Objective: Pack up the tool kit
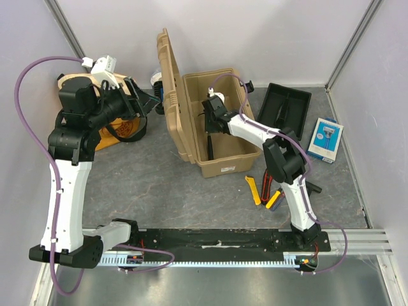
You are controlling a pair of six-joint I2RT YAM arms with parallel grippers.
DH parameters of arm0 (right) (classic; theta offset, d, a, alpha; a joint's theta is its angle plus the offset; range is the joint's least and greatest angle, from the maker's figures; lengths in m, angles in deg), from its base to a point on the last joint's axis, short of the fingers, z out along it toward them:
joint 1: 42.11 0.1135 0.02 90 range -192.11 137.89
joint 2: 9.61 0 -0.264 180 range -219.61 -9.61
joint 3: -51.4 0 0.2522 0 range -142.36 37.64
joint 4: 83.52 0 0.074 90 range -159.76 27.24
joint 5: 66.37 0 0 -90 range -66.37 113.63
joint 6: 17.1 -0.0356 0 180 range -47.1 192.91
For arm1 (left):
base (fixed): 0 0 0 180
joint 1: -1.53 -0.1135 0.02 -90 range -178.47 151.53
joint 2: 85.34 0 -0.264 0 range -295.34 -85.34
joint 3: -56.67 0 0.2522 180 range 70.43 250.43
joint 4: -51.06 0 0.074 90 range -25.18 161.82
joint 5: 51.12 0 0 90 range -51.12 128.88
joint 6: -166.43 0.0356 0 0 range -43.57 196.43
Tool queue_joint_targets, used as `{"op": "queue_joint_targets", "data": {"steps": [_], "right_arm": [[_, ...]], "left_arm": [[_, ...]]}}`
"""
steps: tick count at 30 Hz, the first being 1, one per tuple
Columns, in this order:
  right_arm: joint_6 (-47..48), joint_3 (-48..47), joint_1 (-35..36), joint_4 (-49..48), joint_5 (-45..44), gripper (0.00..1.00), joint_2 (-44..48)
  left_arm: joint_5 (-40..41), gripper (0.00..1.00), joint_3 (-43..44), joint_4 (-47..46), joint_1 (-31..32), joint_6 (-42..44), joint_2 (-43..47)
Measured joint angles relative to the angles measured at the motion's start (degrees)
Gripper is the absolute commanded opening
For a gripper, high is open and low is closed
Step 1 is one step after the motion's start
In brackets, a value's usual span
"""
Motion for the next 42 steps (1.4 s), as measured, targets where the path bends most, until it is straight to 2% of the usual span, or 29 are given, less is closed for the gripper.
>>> {"op": "queue_joint_targets", "data": {"steps": [2,5,11,17,21,24,29,34,42], "right_arm": [[-0.4,-1.2,0.0,0.9,0.3,0.33,-1.0],[-0.9,-3.7,0.0,3.0,0.3,0.43,-2.0],[-0.9,-10.4,0.0,6.5,-1.7,0.45,-2.0],[-0.7,-10.3,-0.3,11.7,-5.6,0.48,4.1],[-0.6,-5.8,-1.9,15.1,-10.6,0.61,16.0],[-0.2,-3.1,-3.9,17.3,-16.6,0.65,25.6],[-1.0,4.1,-9.4,22.0,-24.4,0.77,40.4],[-3.1,18.8,-18.3,26.5,-26.9,0.86,50.7],[-5.4,38.9,-29.9,34.2,-25.1,0.91,60.5]], "left_arm": [[0.0,0.73,0.0,0.0,0.0,0.0,0.0],[0.0,0.73,0.0,0.0,0.0,0.0,-0.2],[0.0,0.73,0.0,0.0,0.0,0.0,-0.8],[0.0,0.73,0.0,0.0,0.0,0.0,-1.1],[0.0,0.73,0.0,0.0,0.0,0.0,-1.2],[-0.5,0.73,0.0,0.0,0.0,0.0,-1.4],[-2.7,0.73,0.3,-0.8,0.1,-0.1,-2.2],[-4.2,0.73,0.3,-1.3,0.2,-0.5,-2.5],[-5.0,0.73,0.2,-1.7,0.2,-1.4,-2.6]]}}
